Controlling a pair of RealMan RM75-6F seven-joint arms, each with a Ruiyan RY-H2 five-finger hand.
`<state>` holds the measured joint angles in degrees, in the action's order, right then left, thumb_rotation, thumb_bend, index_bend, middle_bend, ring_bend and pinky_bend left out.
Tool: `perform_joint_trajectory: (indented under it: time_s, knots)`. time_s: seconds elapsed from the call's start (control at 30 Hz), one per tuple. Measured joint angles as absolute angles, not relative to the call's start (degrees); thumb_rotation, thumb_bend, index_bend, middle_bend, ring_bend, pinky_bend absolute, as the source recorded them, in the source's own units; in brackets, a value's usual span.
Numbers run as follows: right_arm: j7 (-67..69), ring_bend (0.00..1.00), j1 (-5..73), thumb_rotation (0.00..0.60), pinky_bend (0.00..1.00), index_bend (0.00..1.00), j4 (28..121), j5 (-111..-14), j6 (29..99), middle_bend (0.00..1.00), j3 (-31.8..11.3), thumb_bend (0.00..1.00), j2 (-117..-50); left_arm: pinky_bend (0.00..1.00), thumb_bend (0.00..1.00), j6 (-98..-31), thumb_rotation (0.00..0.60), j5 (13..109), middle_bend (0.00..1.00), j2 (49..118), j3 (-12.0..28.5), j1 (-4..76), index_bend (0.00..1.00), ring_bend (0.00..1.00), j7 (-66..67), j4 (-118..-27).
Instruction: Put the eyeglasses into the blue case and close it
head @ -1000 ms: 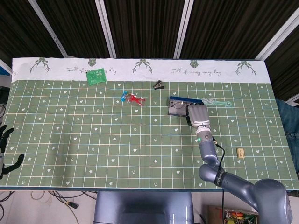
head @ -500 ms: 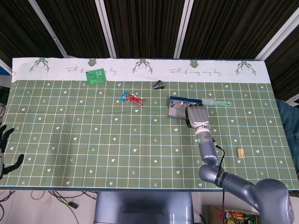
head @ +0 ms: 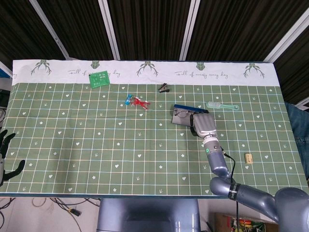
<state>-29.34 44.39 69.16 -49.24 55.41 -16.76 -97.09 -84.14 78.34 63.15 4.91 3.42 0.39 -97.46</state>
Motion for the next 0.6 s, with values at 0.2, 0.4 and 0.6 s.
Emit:
perform_joint_trajectory:
  time_s: [0.2,0.4,0.6]
  knots:
    - [-29.99,0.36,41.36,0.6,0.27,0.75,77.73,-50.86,58.49,0.39,-14.46,0.53,-92.17,0.0,0.32,-84.15,0.6,78.38,0.0,63.16,4.87,3.42,0.11,0.0,0.48,-97.52]
    - [-31.52,0.36,38.45,0.6,0.26,0.75,86.39,-51.95,61.0,0.38,-11.81,0.53,-86.35,0.0,0.32,-84.16,0.6,78.47,0.0,63.22,4.76,3.42,0.11,0.0,0.84,-97.61]
    - [-33.82,0.35,37.71,0.6,0.22,0.75,90.22,-52.02,61.22,0.36,-10.01,0.53,-83.19,0.0,0.32,-84.3,0.6,78.43,0.0,63.32,4.76,3.38,0.12,0.0,1.15,-97.72]
